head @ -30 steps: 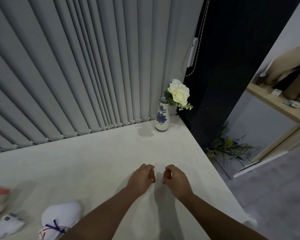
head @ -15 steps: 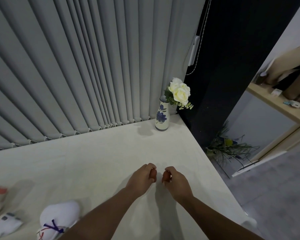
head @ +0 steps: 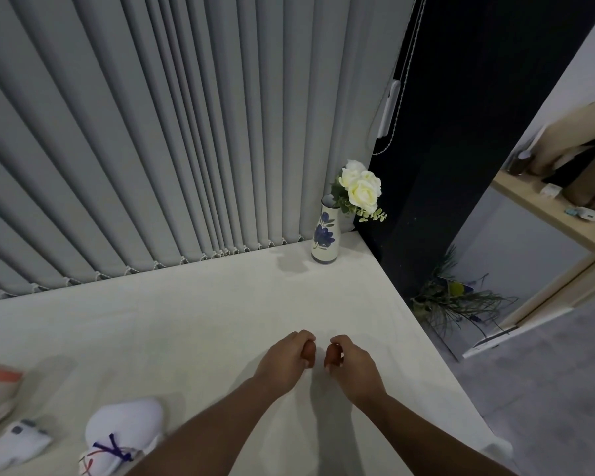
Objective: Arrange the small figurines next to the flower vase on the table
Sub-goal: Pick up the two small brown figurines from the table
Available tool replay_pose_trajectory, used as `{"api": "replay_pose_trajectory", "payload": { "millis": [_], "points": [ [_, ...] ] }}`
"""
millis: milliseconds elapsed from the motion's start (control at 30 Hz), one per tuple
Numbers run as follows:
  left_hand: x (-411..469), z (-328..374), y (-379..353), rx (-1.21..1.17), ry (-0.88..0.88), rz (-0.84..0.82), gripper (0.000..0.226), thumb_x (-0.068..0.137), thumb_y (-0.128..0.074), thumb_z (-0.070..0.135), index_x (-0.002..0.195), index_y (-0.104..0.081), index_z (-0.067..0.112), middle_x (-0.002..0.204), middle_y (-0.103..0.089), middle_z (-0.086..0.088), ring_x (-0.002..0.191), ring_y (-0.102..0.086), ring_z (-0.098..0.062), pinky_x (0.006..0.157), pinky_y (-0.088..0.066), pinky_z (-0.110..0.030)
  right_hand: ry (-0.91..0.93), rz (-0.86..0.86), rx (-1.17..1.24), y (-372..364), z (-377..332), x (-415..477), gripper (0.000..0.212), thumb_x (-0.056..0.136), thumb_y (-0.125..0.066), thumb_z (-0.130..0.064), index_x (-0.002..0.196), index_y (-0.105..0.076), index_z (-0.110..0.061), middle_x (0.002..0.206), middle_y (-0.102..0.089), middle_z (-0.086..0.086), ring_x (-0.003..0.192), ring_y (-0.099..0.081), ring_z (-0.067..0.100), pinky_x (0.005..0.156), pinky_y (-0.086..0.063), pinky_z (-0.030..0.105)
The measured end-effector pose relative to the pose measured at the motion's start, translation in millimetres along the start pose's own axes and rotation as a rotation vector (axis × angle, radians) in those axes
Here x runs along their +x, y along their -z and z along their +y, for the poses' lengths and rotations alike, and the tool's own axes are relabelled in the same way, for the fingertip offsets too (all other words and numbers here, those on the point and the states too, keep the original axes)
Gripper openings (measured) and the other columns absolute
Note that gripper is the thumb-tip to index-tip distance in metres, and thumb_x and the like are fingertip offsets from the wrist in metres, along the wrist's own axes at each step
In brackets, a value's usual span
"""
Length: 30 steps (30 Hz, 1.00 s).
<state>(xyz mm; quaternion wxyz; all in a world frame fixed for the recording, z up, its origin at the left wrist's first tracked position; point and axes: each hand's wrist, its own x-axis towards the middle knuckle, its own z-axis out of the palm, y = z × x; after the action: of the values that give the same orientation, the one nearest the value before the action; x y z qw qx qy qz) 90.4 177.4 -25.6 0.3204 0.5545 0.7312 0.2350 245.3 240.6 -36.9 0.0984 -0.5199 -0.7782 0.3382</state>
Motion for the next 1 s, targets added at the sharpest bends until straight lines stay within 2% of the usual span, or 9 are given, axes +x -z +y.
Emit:
{"api": "replay_pose_trajectory", "payload": {
  "millis": [200, 300, 367, 467, 633, 733, 833, 900, 1000],
  "points": [
    [-3.3, -2.8, 0.4, 0.052, 0.000, 0.007, 0.052, 0.081, -0.046, 0.004, 0.129, -0.047, 0.024, 0.114, -0.064, 0.002, 0.108, -0.059, -0.020, 0.097, -0.047, -0.038, -0.033, -0.018, -0.012, 0.6, -1.2, -4.1, 0.042, 0.090, -0.055, -0.030, 0.130, -0.044, -0.024, 0.096, -0.063, -0.005, 0.084, -0.059, 0.013, 0.074, -0.048, 0.024],
    [-7.0, -3.1, 3.0, 0.127, 0.013, 0.031, 0.050, 0.091, -0.047, 0.014, 0.139, -0.039, 0.025, 0.139, -0.051, 0.002, 0.126, -0.049, -0.019, 0.105, -0.040, -0.034, -0.019, 0.024, -0.049, 2.9, -4.6, -8.6, 0.043, 0.092, -0.052, -0.036, 0.133, -0.043, -0.025, 0.118, -0.061, -0.002, 0.108, -0.055, 0.017, 0.090, -0.049, 0.031],
    [-11.2, -5.4, 2.6, 0.159, 0.017, 0.056, 0.052, 0.092, -0.048, 0.018, 0.141, -0.035, 0.025, 0.146, -0.043, 0.003, 0.133, -0.042, -0.017, 0.109, -0.036, -0.033, 0.043, 0.084, -0.113, 3.2, -5.7, -12.0, 0.048, 0.091, -0.054, -0.035, 0.136, -0.042, -0.024, 0.138, -0.050, -0.002, 0.126, -0.042, 0.019, 0.100, -0.042, 0.032],
    [-21.8, -10.7, 0.9, 0.213, 0.040, 0.128, 0.055, 0.093, -0.049, 0.024, 0.144, -0.030, 0.022, 0.152, -0.035, 0.003, 0.138, -0.035, -0.015, 0.113, -0.029, -0.029, 0.118, 0.096, -0.237, 2.5, -7.2, -17.5, 0.068, 0.082, -0.067, -0.034, 0.141, -0.034, -0.024, 0.154, -0.030, -0.001, 0.138, -0.027, 0.023, 0.111, -0.032, 0.033],
    [-50.4, -24.2, 5.7, 0.285, 0.123, 0.287, 0.060, 0.094, -0.048, 0.031, 0.147, -0.022, 0.020, 0.157, -0.024, 0.000, 0.145, -0.021, -0.015, 0.119, -0.014, -0.033, 0.253, 0.111, -0.366, -8.4, -15.7, -30.5, 0.071, 0.081, -0.063, -0.051, 0.142, -0.034, -0.028, 0.158, -0.022, -0.001, 0.143, -0.020, 0.027, 0.116, -0.020, 0.039],
    [-75.2, -36.7, 12.9, 0.295, 0.167, 0.367, 0.056, 0.095, -0.045, 0.029, 0.146, -0.023, 0.019, 0.158, -0.021, -0.002, 0.146, -0.017, -0.018, 0.120, -0.010, -0.038, 0.334, 0.086, -0.386, -24.2, -28.7, -37.7, 0.072, 0.075, -0.062, -0.058, 0.137, -0.042, -0.027, 0.154, -0.032, 0.002, 0.139, -0.031, 0.031, 0.114, -0.025, 0.049],
    [-104.5, -51.6, 22.9, 0.305, 0.235, 0.457, 0.052, 0.092, -0.043, 0.029, 0.142, -0.035, 0.017, 0.154, -0.032, -0.006, 0.143, -0.027, -0.023, 0.118, -0.016, -0.043, 0.424, 0.043, -0.430, -48.4, -50.2, -46.6, 0.073, 0.070, -0.064, -0.058, 0.133, -0.046, -0.027, 0.150, -0.039, 0.004, 0.135, -0.039, 0.034, 0.110, -0.027, 0.056],
    [-123.5, -66.1, 30.0, 0.309, 0.293, 0.540, 0.053, 0.085, -0.038, 0.035, 0.135, -0.044, 0.016, 0.145, -0.046, -0.008, 0.135, -0.042, -0.027, 0.112, -0.028, -0.049, 0.481, 0.005, -0.435, -65.0, -67.4, -53.3, 0.072, 0.069, -0.066, -0.058, 0.132, -0.048, -0.027, 0.149, -0.042, 0.005, 0.135, -0.041, 0.034, 0.109, -0.026, 0.056],
    [-151.6, -85.2, 43.7, 0.265, 0.372, 0.629, 0.056, 0.081, -0.036, 0.037, 0.131, -0.048, 0.015, 0.138, -0.053, -0.009, 0.129, -0.048, -0.030, 0.108, -0.036, -0.049, 0.539, -0.063, -0.465, -85.8, -91.2, -60.7, 0.071, 0.069, -0.066, -0.059, 0.131, -0.050, -0.027, 0.147, -0.045, 0.005, 0.132, -0.045, 0.033, 0.107, -0.023, 0.052]
  ]
}}
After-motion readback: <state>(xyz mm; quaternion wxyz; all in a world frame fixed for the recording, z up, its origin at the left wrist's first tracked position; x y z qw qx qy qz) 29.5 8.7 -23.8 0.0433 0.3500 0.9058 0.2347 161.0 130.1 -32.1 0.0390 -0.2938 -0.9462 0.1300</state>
